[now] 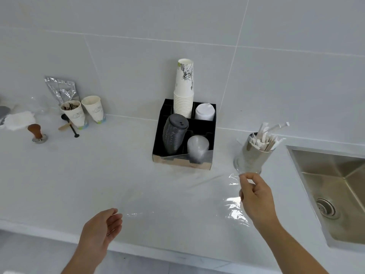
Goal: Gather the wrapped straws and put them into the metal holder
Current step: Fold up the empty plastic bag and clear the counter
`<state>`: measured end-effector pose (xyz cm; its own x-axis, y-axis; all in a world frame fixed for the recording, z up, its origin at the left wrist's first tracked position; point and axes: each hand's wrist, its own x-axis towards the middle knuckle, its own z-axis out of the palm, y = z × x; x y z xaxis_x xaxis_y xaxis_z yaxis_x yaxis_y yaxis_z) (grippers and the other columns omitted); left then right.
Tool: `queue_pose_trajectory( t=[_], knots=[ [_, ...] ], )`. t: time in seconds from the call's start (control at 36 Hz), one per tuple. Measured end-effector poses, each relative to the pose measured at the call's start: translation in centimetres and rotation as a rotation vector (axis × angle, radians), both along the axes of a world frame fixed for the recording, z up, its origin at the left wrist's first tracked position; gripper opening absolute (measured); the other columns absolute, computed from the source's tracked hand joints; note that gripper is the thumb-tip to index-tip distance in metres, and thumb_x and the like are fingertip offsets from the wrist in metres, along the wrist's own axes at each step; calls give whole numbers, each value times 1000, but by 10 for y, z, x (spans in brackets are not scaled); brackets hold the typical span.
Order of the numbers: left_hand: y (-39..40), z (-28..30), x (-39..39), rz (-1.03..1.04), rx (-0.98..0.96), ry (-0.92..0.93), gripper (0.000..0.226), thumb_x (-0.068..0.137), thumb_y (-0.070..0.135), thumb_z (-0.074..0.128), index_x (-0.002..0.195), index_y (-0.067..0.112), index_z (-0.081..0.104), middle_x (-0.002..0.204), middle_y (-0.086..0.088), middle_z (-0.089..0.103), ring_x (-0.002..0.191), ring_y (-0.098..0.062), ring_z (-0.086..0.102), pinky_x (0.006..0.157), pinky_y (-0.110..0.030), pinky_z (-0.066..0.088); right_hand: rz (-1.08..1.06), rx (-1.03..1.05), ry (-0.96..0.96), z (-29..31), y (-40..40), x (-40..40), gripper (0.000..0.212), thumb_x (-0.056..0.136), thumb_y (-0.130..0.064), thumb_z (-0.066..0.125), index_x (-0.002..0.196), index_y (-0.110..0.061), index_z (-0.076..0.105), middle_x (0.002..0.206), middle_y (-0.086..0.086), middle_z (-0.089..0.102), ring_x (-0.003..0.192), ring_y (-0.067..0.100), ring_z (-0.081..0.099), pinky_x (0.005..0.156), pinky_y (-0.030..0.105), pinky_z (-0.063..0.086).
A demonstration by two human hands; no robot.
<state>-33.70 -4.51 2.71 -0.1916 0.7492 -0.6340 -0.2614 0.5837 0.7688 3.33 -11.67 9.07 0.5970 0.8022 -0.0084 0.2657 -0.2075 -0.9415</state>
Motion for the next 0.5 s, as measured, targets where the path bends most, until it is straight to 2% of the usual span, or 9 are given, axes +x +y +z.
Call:
queue_pose_trajectory(
  t=[0.08, 0.31, 0.42, 0.5],
  knots=[
    [-5, -12, -3, -2, -32, 24, 9, 89, 11, 61, 87, 5, 66, 72, -12, 69, 67, -25, 61, 65, -33, 50, -15, -40, 40, -15, -6, -5, 20, 96, -29, 56, 78, -36, 60, 44, -2, 53, 38, 9, 46, 39, 16, 40],
    [-9, -39, -9, -54, -95, 101, 8, 89, 11, 60, 88, 4, 66, 79, -15, 67, 68, -26, 61, 67, -34, 51, -22, -128, 54, -49, -18, -8, 20, 96, -26, 54, 79, -34, 59, 45, 0, 54, 38, 12, 47, 39, 15, 41],
    [-10, -51, -13, -87, -79, 171, 10, 92, 11, 60, 99, 4, 64, 83, -16, 67, 70, -26, 61, 68, -35, 52, -24, -201, 66, -67, -24, -5, 15, 96, -30, 54, 82, -32, 59, 47, 0, 56, 39, 10, 46, 38, 15, 38],
    [-11, -53, -15, -136, 0, 342, 23, 89, 8, 63, 112, 11, 62, 92, -13, 66, 77, -25, 62, 73, -35, 50, -34, -257, 92, -81, -29, -5, 14, 96, -33, 53, 83, -30, 59, 47, -2, 56, 40, 7, 45, 38, 14, 36]
  ],
)
